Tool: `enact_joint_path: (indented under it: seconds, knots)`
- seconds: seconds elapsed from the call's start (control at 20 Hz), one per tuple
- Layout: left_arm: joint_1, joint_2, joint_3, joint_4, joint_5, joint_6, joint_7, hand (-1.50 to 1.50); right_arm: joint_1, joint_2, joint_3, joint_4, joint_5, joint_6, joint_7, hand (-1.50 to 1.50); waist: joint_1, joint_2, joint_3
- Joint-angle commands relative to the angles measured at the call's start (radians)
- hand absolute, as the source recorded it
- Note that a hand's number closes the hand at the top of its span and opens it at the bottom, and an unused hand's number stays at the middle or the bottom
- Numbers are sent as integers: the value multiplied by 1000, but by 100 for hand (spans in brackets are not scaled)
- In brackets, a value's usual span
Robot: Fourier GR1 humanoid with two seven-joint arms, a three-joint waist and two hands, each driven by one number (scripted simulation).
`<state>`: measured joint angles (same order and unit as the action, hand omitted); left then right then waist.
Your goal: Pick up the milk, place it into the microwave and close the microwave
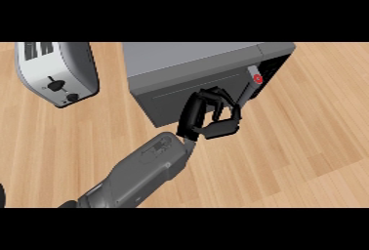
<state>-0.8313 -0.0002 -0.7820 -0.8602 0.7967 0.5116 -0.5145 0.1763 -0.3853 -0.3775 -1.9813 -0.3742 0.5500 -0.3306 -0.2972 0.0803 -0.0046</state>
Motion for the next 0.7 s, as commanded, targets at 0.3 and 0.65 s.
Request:
enact_joint_path:
  seconds: [0.3, 0.65]
  knots:
    - [-84, 0, 32, 82, 67, -22, -58, 150, -66, -69, -52, 37, -37, -6, 33, -150, -17, 15, 1]
    - [-100, 0, 27, 101, 99, -22, -90, 150, -103, -116, -95, 77, -61, -6, 43, -150, -20, 14, 3]
